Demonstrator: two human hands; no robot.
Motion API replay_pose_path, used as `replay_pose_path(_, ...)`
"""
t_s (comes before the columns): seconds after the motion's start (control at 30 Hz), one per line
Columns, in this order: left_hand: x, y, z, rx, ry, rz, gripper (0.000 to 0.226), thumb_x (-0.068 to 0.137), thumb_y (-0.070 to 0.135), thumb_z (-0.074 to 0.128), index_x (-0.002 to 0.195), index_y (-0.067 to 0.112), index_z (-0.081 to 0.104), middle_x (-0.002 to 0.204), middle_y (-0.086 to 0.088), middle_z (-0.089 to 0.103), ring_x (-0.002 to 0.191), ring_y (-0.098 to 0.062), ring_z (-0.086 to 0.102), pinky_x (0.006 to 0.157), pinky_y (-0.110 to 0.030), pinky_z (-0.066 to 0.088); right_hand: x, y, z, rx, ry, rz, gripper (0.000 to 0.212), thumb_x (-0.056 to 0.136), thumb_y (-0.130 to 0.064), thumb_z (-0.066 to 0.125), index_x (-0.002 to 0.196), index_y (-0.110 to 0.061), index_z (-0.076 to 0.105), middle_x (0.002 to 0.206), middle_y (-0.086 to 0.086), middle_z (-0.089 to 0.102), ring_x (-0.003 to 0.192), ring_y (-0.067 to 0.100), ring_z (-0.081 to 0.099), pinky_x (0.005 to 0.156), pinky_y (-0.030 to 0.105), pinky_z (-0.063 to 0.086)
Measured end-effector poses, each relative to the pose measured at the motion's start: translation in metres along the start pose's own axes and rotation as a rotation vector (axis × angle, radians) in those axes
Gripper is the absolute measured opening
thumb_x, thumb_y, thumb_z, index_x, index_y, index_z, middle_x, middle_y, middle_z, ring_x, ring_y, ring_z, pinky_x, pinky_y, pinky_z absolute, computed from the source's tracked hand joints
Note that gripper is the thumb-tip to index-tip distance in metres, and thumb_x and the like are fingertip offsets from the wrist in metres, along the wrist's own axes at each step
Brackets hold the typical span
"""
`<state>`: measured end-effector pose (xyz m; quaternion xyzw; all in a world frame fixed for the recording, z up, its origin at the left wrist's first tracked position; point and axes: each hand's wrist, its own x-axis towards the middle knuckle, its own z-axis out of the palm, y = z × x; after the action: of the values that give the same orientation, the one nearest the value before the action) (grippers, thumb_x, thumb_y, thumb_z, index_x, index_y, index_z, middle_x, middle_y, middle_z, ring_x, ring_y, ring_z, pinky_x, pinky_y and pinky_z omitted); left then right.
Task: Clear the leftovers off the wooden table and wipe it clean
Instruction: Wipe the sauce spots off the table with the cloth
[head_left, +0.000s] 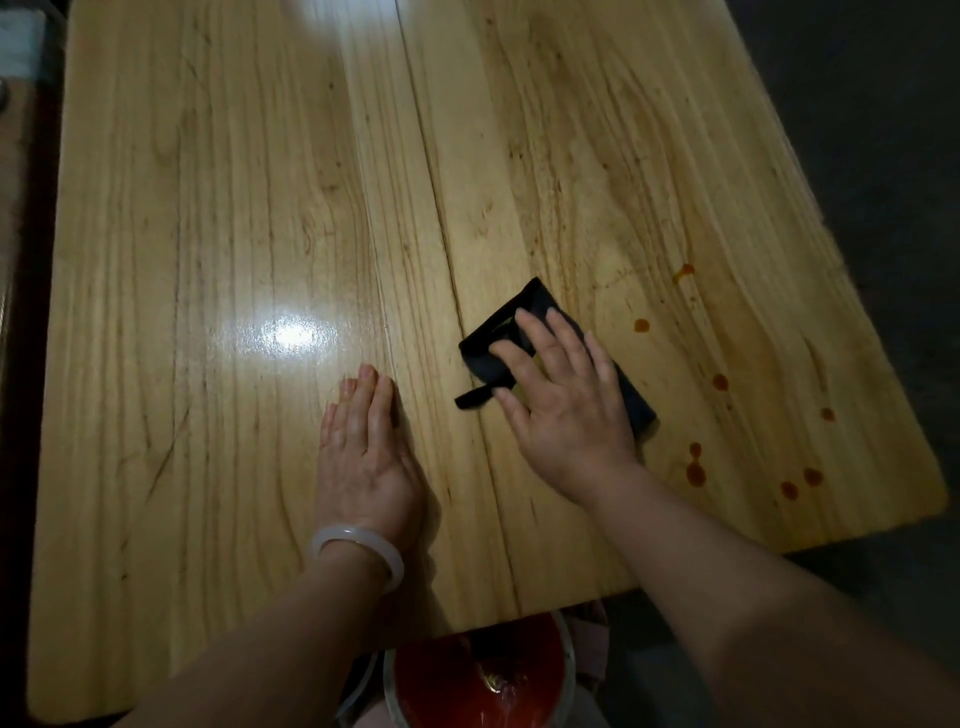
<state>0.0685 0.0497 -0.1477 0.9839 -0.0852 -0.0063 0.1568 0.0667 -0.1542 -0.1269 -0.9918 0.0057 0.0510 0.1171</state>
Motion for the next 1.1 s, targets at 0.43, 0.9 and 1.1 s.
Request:
replay_pose_path(0.43, -0.002, -0.002, 0.000, -0.015, 0.043, 0.005, 0.053, 0.093, 0.018, 0.029, 0.144, 0.006, 0.033, 0.154, -0.010, 0.028, 0.144, -0.020, 0.016, 0.119, -0.032, 0.006, -0.003, -0.015, -0.001, 0.077, 0.015, 0.211, 0.052, 0.103, -0.046, 0.025, 0.152, -0.031, 0.028, 0.165, -0.001, 0.008, 0.152, 0.021, -0.002, 0.121, 0.051, 0.003)
replay_pose_path(0.9, -0.003, -0.006, 0.012, -0.050, 0.066, -0.011, 0.053, 0.093, 0.016, 0.031, 0.146, 0.010, 0.031, 0.156, -0.002, 0.022, 0.145, -0.018, 0.018, 0.118, -0.039, 0.014, -0.084, 0.008, 0.015, 0.004, 0.075, -0.102, 0.048, 0.098, -0.040, 0.042, 0.144, -0.026, 0.046, 0.161, 0.003, 0.027, 0.150, 0.026, 0.019, 0.116, 0.057, 0.022)
replay_pose_path(1.1, -0.002, -0.002, 0.004, -0.027, 0.044, -0.012, 0.053, 0.094, 0.021, 0.028, 0.145, 0.009, 0.032, 0.155, -0.005, 0.025, 0.144, -0.018, 0.018, 0.119, -0.037, 0.012, -0.066, 0.035, 0.006, -0.022, 0.057, -0.159, 0.046, 0.097, -0.042, 0.043, 0.142, -0.029, 0.048, 0.160, 0.001, 0.028, 0.149, 0.024, 0.020, 0.115, 0.058, 0.024)
